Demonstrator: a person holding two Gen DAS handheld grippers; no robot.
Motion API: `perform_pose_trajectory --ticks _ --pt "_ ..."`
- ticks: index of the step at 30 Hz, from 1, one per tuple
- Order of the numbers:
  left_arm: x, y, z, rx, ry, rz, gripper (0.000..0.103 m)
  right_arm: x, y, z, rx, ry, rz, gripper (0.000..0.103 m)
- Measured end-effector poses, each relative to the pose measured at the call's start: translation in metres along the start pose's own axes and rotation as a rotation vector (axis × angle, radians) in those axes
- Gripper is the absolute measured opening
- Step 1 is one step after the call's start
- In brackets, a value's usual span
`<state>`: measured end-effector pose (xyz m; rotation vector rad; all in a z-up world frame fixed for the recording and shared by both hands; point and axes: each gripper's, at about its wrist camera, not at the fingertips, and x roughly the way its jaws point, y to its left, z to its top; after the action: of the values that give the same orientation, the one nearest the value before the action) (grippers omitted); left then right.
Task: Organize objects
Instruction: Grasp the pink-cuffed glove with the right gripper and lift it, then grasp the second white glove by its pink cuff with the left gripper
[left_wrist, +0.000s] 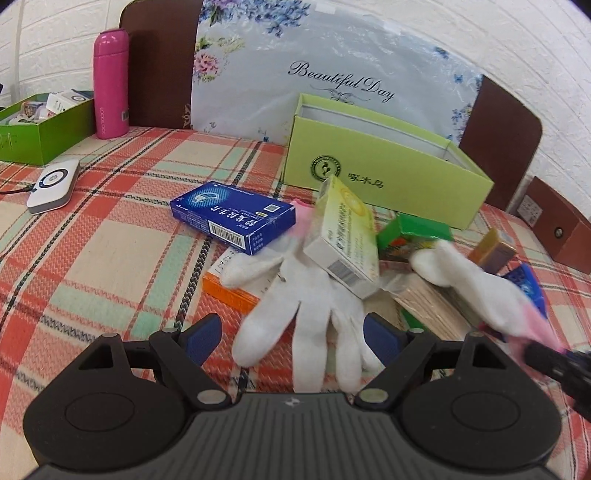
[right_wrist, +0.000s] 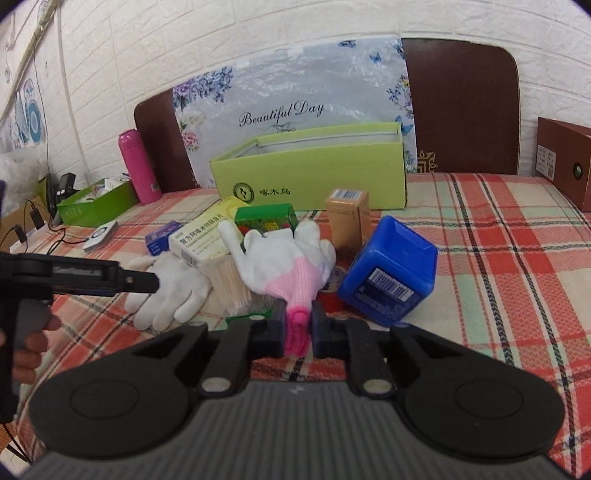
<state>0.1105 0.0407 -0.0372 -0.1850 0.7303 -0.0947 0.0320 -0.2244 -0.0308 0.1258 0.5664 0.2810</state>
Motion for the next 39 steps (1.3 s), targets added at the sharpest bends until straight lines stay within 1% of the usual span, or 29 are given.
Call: perform_pose_trajectory --ticks 1,2,3,4,5,6,7,8,11,12,14,15,16,18,19,20,22,24,25,26,29,30,31,32,33,34,36,37,39 --pt "0.003 0.001 0.001 -0.003 0.005 -0.005 0.079 -0.009 0.001 0.000 0.001 0.002 0.028 0.012" --pt "0.005 0.001 0.001 -0.003 0.011 -0.015 0.064 -0.018 0.002 0.000 0.002 0.012 0.054 0.012" --pt "0.008 0.001 0.001 0.005 0.026 -0.028 0.053 -0.025 0.004 -0.002 0.000 0.031 0.071 0.012" --pt "0.010 0.001 0.001 0.022 0.056 -0.053 0.024 -0.030 0.007 -0.004 -0.009 0.061 0.084 0.012" --pt "0.012 0.000 0.000 0.032 0.084 -0.081 0.013 -0.035 0.009 -0.007 -0.022 0.087 0.093 0.012" --pt "0.011 0.000 -0.003 0.034 0.089 -0.097 0.012 -0.039 0.012 -0.012 -0.036 0.111 0.099 0.012" --pt "0.008 -0.002 -0.007 0.052 0.088 -0.105 0.006 -0.041 0.014 -0.017 -0.045 0.139 0.103 0.012" --pt "0.003 -0.004 -0.010 0.082 0.093 -0.118 0.005 -0.042 0.015 -0.020 -0.049 0.168 0.106 0.012" --pt "-0.019 -0.005 -0.024 0.146 0.129 -0.193 0.004 -0.043 0.020 -0.033 -0.071 0.233 0.141 0.013" --pt "-0.029 -0.004 -0.031 0.170 0.146 -0.215 0.004 -0.043 0.021 -0.036 -0.073 0.248 0.151 0.017" --pt "-0.049 -0.002 -0.044 0.205 0.175 -0.240 0.005 -0.045 0.023 -0.041 -0.083 0.255 0.162 0.033" --pt "-0.056 0.000 -0.049 0.212 0.188 -0.236 0.005 -0.046 0.025 -0.042 -0.086 0.243 0.162 0.056" --pt "-0.061 0.002 -0.052 0.213 0.191 -0.221 0.010 -0.048 0.026 -0.042 -0.086 0.226 0.158 0.069" --pt "-0.065 0.006 -0.052 0.199 0.179 -0.172 0.031 -0.046 0.028 -0.038 -0.086 0.205 0.163 0.070" --pt "-0.064 0.008 -0.050 0.187 0.157 -0.144 0.055 -0.044 0.029 -0.036 -0.081 0.199 0.161 0.070" --pt "-0.063 0.008 -0.048 0.173 0.129 -0.115 0.070 -0.041 0.030 -0.035 -0.076 0.194 0.153 0.070" --pt "-0.060 0.009 -0.039 0.148 0.082 -0.072 0.071 -0.036 0.031 -0.033 -0.068 0.190 0.128 0.070" --pt "-0.052 0.007 -0.030 0.141 0.069 -0.073 0.072 -0.034 0.030 -0.033 -0.058 0.190 0.119 0.070" --pt "-0.046 0.005 -0.028 0.139 0.064 -0.072 0.075 -0.031 0.030 -0.034 -0.050 0.193 0.121 0.070" --pt "-0.039 0.001 -0.026 0.146 0.066 -0.067 0.078 -0.029 0.030 -0.035 -0.047 0.198 0.121 0.070" --pt "-0.016 -0.010 -0.025 0.187 0.122 -0.031 0.078 -0.021 0.030 -0.037 -0.041 0.212 0.087 0.070" --pt "-0.012 -0.013 -0.025 0.189 0.138 -0.042 0.076 -0.018 0.030 -0.038 -0.041 0.214 0.073 0.070" --pt "-0.012 -0.015 -0.027 0.191 0.139 -0.075 0.071 -0.015 0.031 -0.039 -0.042 0.218 0.063 0.070" --pt "-0.014 -0.018 -0.029 0.199 0.130 -0.123 0.058 -0.013 0.031 -0.039 -0.046 0.220 0.058 0.070" --pt "-0.016 -0.021 -0.031 0.207 0.139 -0.164 0.050 -0.011 0.033 -0.039 -0.054 0.221 0.058 0.069" --pt "-0.018 -0.024 -0.032 0.209 0.156 -0.194 0.039 -0.009 0.035 -0.039 -0.063 0.222 0.061 0.068" --pt "-0.023 -0.027 -0.035 0.204 0.169 -0.235 0.038 -0.006 0.039 -0.039 -0.082 0.225 0.068 0.066" --pt "-0.025 -0.028 -0.036 0.203 0.175 -0.240 0.039 -0.005 0.041 -0.039 -0.097 0.224 0.065 0.064" --pt "-0.031 -0.028 -0.038 0.209 0.179 -0.219 0.053 -0.005 0.046 -0.039 -0.143 0.216 0.048 0.062"
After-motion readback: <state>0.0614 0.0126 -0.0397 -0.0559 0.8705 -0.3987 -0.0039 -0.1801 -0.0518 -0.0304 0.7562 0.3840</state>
